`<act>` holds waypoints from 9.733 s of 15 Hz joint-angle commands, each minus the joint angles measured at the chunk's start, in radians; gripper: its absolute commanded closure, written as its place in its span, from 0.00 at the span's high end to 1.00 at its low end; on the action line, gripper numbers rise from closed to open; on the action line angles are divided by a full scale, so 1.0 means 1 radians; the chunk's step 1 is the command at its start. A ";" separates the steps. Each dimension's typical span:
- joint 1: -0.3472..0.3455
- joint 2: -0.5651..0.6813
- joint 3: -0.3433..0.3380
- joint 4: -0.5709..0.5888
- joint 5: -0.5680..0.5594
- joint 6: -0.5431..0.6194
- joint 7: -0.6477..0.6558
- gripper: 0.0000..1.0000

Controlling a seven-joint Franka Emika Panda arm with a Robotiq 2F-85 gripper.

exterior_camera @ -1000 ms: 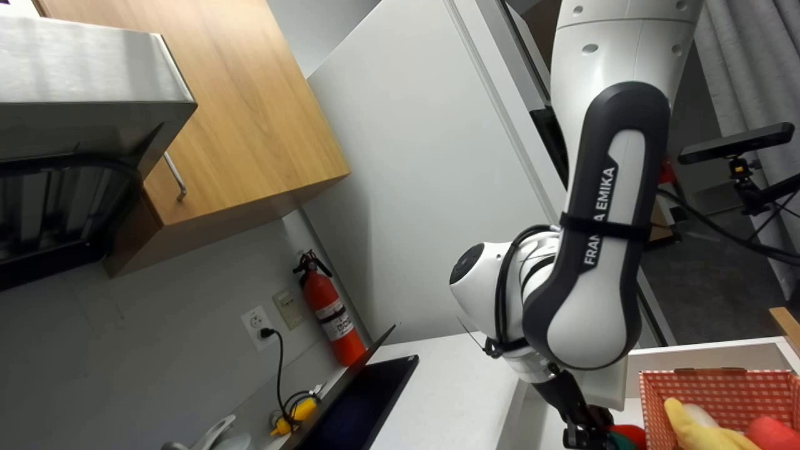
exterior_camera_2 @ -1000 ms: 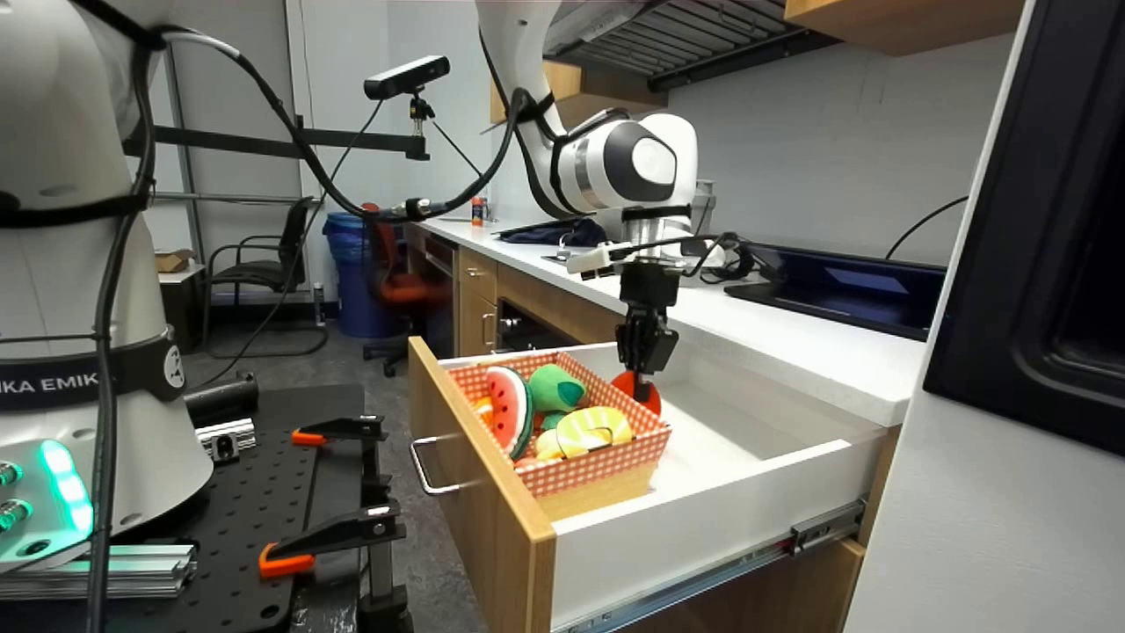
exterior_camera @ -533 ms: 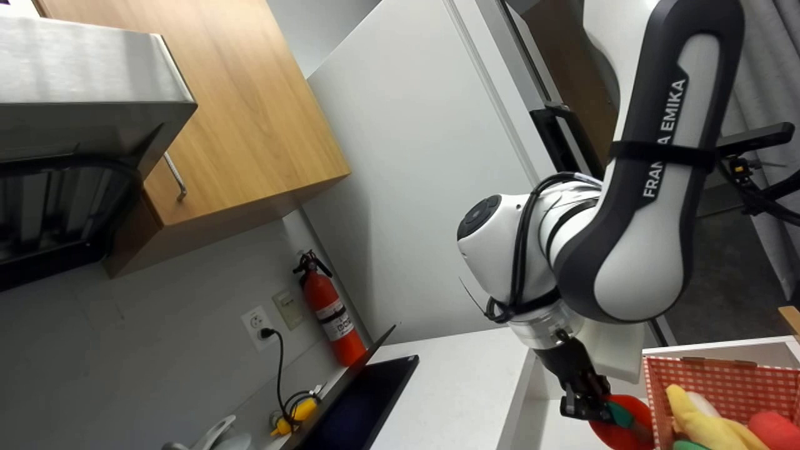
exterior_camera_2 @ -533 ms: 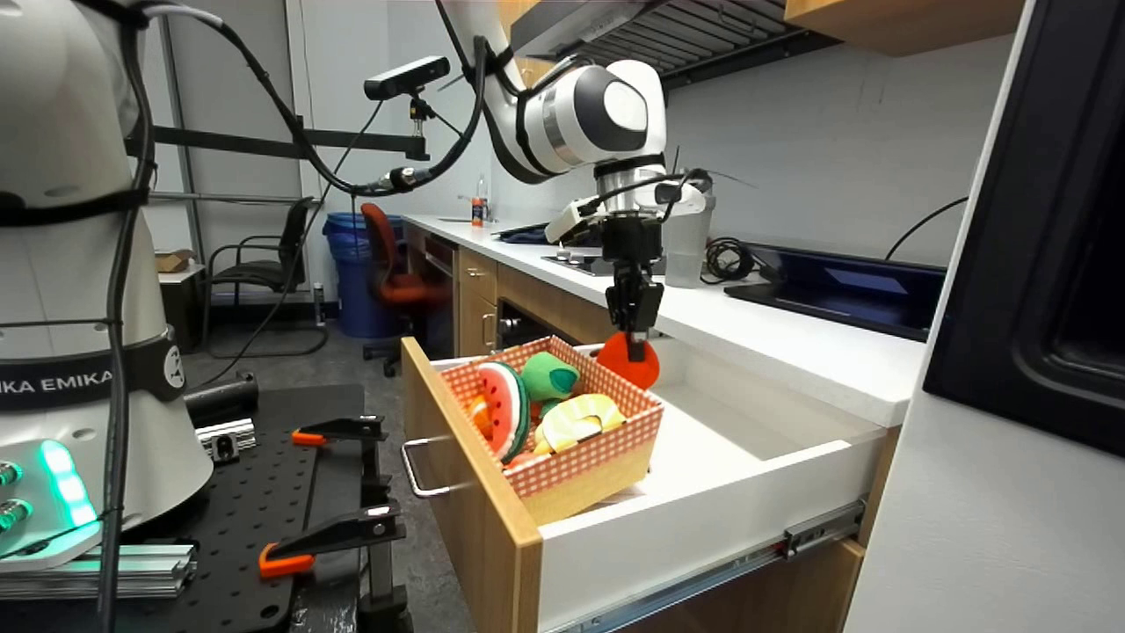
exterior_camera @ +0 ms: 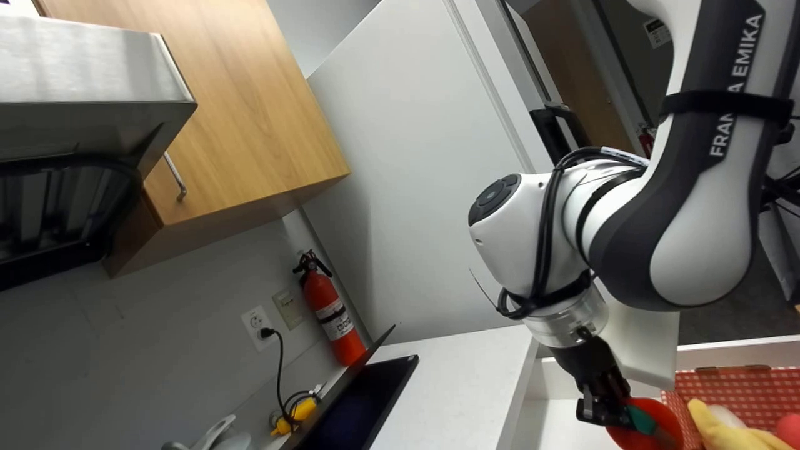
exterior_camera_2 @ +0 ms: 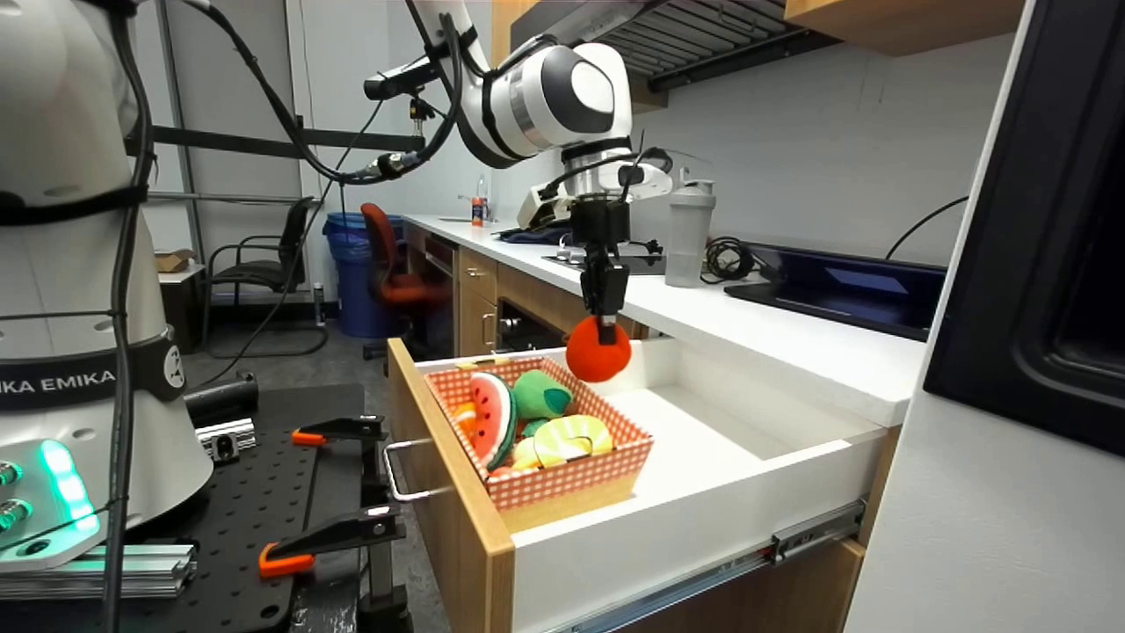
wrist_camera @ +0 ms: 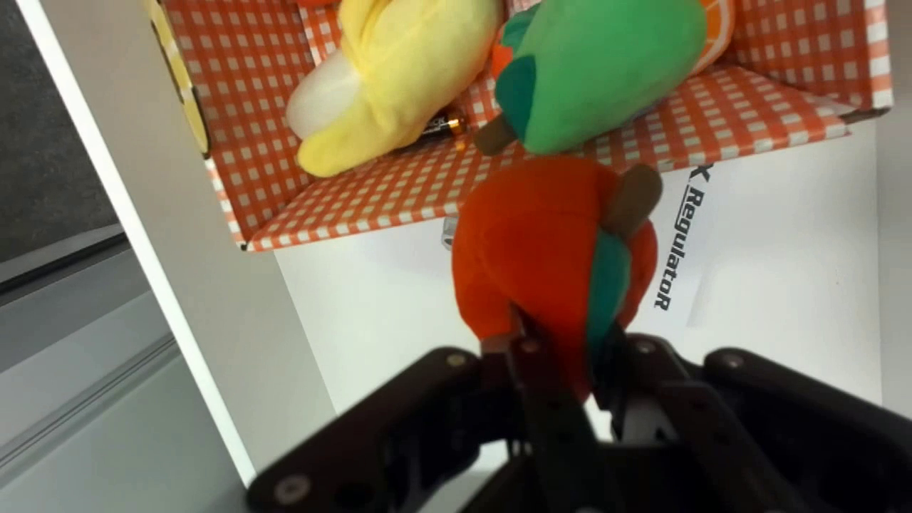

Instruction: Pick up the two plush toys from the drawer, put them in the toy basket and close the top drawer.

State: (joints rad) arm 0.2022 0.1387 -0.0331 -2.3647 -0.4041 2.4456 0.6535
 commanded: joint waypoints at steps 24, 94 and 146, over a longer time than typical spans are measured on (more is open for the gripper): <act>-0.097 -0.221 0.091 -0.278 0.009 -0.004 0.115 0.63; -0.115 -0.206 0.171 -0.362 0.083 0.149 0.338 0.00; -0.077 0.271 -0.021 0.174 0.117 0.052 -0.015 0.00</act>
State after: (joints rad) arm 0.0896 0.3257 -0.0137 -2.2764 -0.2712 2.4674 0.6167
